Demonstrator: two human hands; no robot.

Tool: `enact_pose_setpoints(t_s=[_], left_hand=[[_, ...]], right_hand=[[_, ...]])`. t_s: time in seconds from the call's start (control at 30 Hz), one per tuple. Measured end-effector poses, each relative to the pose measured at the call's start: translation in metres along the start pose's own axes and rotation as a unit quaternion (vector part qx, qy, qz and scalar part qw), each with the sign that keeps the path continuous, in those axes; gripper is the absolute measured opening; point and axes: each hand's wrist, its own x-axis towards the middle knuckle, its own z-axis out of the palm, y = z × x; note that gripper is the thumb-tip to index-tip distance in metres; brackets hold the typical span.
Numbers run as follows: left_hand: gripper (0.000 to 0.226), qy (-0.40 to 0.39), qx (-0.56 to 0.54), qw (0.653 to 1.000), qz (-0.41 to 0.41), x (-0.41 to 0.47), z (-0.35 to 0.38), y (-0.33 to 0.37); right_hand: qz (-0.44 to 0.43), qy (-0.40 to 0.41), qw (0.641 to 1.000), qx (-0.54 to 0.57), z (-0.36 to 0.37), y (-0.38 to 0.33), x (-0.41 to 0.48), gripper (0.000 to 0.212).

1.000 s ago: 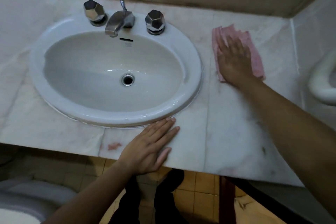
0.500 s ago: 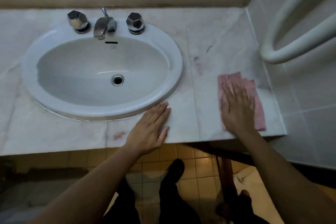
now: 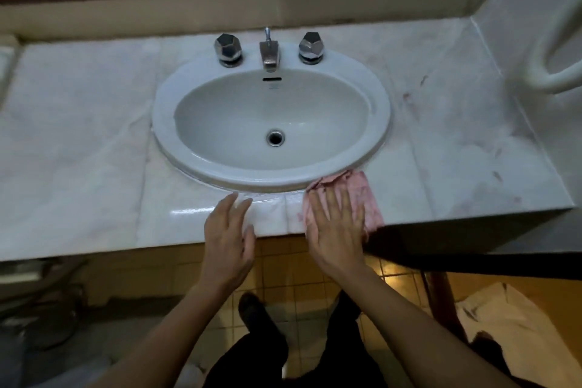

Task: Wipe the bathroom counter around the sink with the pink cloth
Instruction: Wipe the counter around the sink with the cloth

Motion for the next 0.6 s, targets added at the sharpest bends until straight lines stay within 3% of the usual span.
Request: enact_pose_setpoints(t_s=[0.2,0.37,0.6], left_hand=[[0.070,-0.019,0.106,0.971,-0.212,-0.036,-0.077,-0.131],[0.072,-0.041,0.128,0.971,-0.199,-0.049,-0.098,-0.171],[0.066,-0.036,0.053,0.974,-0.219,-0.042,-0.104,-0.166]], right_hand=[[-0.148,-0.047,0.988,-0.006,0.019,-0.084,-0.006,0.066],[-0.262,-0.106,0.959,-0.006,0.025,-0.170,0.036,0.068],[-0.313,-0.118,0.942,-0.005,0.038,-0.261,0.104,0.074]])
